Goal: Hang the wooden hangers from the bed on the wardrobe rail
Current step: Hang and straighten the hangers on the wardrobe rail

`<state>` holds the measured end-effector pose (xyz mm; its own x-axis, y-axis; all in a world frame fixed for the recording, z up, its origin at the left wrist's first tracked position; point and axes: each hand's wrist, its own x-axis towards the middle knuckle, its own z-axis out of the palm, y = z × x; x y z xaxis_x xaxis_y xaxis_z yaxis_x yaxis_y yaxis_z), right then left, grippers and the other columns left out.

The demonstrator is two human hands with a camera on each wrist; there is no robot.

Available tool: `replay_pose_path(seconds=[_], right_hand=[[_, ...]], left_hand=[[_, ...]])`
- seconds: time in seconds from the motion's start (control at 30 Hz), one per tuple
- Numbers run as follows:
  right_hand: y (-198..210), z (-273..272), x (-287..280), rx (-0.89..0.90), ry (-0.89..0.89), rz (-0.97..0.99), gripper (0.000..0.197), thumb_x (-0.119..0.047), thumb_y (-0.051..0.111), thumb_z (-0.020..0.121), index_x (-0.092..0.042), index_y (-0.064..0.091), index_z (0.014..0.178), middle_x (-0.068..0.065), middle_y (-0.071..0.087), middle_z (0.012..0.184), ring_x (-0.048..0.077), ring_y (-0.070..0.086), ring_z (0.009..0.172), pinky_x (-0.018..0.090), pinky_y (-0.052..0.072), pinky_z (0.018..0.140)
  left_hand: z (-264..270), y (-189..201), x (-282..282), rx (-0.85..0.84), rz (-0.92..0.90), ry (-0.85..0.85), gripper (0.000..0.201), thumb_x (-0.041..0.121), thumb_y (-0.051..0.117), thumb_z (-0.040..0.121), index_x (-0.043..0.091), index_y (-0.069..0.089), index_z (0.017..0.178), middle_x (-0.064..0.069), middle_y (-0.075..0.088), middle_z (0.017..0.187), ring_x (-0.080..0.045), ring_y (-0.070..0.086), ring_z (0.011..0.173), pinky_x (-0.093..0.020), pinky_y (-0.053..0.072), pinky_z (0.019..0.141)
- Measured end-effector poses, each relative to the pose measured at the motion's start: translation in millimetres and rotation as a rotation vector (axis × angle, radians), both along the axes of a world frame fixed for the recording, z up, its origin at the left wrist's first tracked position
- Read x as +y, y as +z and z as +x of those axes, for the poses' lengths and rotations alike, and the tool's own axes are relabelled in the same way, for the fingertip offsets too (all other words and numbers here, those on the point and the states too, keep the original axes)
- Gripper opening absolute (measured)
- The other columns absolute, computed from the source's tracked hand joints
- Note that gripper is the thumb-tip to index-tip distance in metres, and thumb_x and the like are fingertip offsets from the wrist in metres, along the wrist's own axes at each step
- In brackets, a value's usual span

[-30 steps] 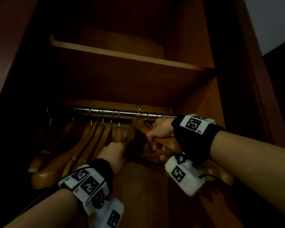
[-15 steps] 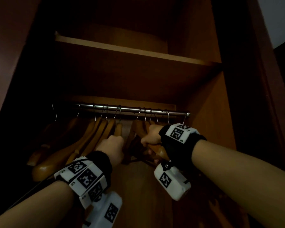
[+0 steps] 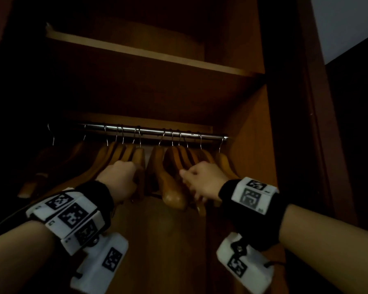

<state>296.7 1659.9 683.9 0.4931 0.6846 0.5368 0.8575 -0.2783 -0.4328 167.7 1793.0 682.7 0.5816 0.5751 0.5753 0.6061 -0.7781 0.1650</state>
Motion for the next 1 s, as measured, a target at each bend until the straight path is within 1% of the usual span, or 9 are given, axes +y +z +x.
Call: replay_pose_path(seconds=[0.1,0.23,0.4,0.57,0.7,0.8,0.87,0.93,1.0], right_hand=[[13,19,-28,-0.081,-0.098,0.165,0.026,-0.023,0.046,0.097,-0.008,0.068,0.100,0.005,0.063,0.088,0.019,0.061,0.079,0.031,0.054,0.077],[18,44,-42,-0.118,-0.253,0.061,0.020,-0.012,0.049,0.094,-0.011,0.067,0.103,0.008,0.064,0.103,0.021,0.061,0.089,0.026,0.049,0.067],[11,51,-33,-0.276,-0.357,-0.065,0.027,-0.016,0.053,0.092,-0.011,0.061,0.117,0.010,0.060,0.118,0.025,0.060,0.106,0.030,0.051,0.082],[6,55,-19,-0.406,-0.392,-0.194,0.023,-0.013,0.051,0.092,-0.009,0.061,0.112,0.014,0.051,0.124,0.029,0.053,0.111,0.033,0.051,0.084],[3,55,-8,-0.489,-0.409,-0.306,0.028,-0.007,0.050,0.093,-0.006,0.057,0.120,0.017,0.045,0.131,0.031,0.044,0.122,0.038,0.042,0.101],[5,58,6,-0.511,-0.408,-0.408,0.031,-0.013,0.052,0.093,-0.007,0.054,0.123,0.015,0.050,0.129,0.032,0.044,0.125,0.040,0.040,0.105],[3,60,19,-0.500,-0.406,-0.420,0.039,-0.014,0.049,0.095,-0.007,0.046,0.133,0.015,0.052,0.130,0.031,0.050,0.123,0.040,0.041,0.102],[-1,58,31,-0.407,-0.413,-0.377,0.054,-0.013,0.046,0.097,-0.002,0.025,0.145,0.020,0.044,0.138,0.033,0.049,0.124,0.039,0.042,0.100],[-5,55,41,-0.336,-0.408,-0.318,0.058,-0.009,0.046,0.096,0.000,0.018,0.146,0.022,0.042,0.139,0.034,0.049,0.124,0.039,0.043,0.098]], left_hand=[[-1,3,-14,-0.064,0.103,-0.022,0.023,0.022,0.045,0.096,0.020,0.057,0.116,0.000,0.060,0.095,-0.018,0.061,0.091,-0.028,0.049,0.076],[7,8,-35,-0.172,0.151,-0.167,0.036,0.039,0.033,0.099,0.025,0.049,0.128,-0.006,0.066,0.097,-0.020,0.064,0.083,-0.030,0.051,0.072],[27,17,-46,-0.146,0.157,-0.287,0.045,0.044,0.030,0.097,0.025,0.044,0.135,-0.005,0.063,0.114,-0.019,0.060,0.104,-0.034,0.049,0.093],[46,14,-50,-0.076,0.176,-0.309,0.047,0.047,0.028,0.097,0.025,0.046,0.134,-0.005,0.062,0.114,-0.021,0.060,0.103,-0.040,0.050,0.092],[54,10,-44,-0.072,0.189,-0.278,0.044,0.047,0.028,0.097,0.028,0.045,0.133,-0.002,0.059,0.120,-0.018,0.056,0.108,-0.038,0.047,0.096],[57,5,-36,-0.067,0.182,-0.284,0.043,0.047,0.028,0.097,0.030,0.046,0.133,0.000,0.058,0.123,-0.017,0.056,0.111,-0.037,0.046,0.097],[57,2,-29,-0.061,0.189,-0.276,0.042,0.047,0.027,0.097,0.032,0.044,0.133,0.000,0.058,0.126,-0.017,0.055,0.113,-0.037,0.046,0.098],[56,-1,-20,-0.057,0.190,-0.268,0.043,0.048,0.027,0.097,0.032,0.043,0.134,0.002,0.056,0.130,-0.016,0.053,0.117,-0.036,0.045,0.099],[53,-3,-12,-0.064,0.192,-0.261,0.043,0.048,0.027,0.097,0.032,0.044,0.134,0.002,0.055,0.131,-0.015,0.052,0.118,-0.036,0.044,0.100]])
